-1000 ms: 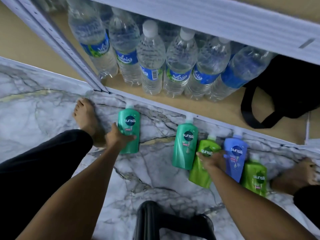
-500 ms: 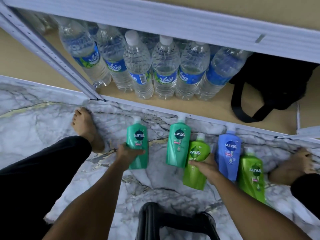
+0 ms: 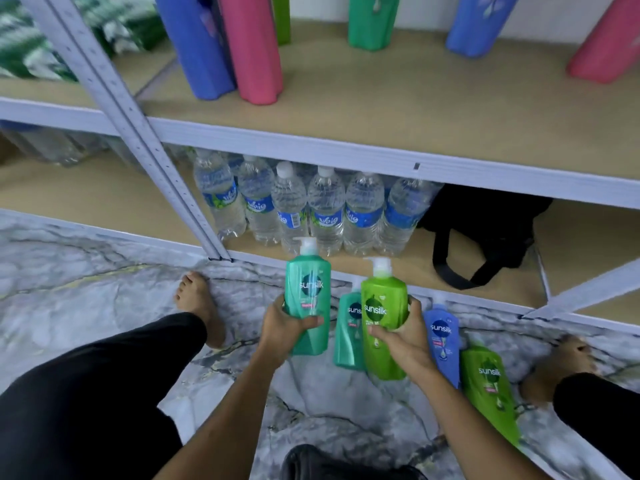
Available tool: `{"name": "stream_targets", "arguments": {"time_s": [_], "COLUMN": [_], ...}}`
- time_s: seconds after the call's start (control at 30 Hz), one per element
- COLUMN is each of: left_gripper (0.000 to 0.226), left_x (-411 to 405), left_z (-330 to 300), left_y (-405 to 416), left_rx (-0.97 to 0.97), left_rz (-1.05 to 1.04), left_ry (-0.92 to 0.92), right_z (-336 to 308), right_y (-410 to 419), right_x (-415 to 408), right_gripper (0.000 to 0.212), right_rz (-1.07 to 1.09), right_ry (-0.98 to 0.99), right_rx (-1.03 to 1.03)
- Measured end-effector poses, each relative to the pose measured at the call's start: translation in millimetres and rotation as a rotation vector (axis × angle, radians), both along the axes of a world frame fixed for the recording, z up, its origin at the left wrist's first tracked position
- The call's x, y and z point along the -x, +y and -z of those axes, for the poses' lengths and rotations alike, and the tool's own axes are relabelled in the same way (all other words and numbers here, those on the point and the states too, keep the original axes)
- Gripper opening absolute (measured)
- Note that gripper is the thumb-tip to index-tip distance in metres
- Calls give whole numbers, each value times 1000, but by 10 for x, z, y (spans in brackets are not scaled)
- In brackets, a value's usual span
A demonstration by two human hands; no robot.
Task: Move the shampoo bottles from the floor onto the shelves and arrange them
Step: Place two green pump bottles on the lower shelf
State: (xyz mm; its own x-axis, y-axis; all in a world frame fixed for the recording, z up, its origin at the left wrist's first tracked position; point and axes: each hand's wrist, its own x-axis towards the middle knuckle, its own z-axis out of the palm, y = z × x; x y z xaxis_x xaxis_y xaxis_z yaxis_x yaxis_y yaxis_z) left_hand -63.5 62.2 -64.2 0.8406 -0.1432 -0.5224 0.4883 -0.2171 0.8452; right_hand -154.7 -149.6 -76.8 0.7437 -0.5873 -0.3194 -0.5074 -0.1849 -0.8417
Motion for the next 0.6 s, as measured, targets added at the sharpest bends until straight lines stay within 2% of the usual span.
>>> {"name": "stream_targets", "arguments": {"time_s": [0.23,0.33,0.5,0.6], "left_gripper": [49,59,60,66], "left_x": [-93,-219,-565,-792], "left_z": [-1083,-1597,-2361,-2656], "left_y": [-205,-280,-515,-676], "left_rx": [210,268,289,286], "left_rz": [-1,18,-2,-3], "left_ry": [-380,-535,-769,-888], "right_z": [-1281,-1838,-2596,-2882], "right_y": [129,85,-56,-166], "right_x": [-231,-379,-768,-1058], "right_gripper": [76,80,79,75], "right_rz": [-61,-69,-43,-16], "right_ry": [-456,-618,-814,-852], "right_rx": [-3,36,94,167]}}
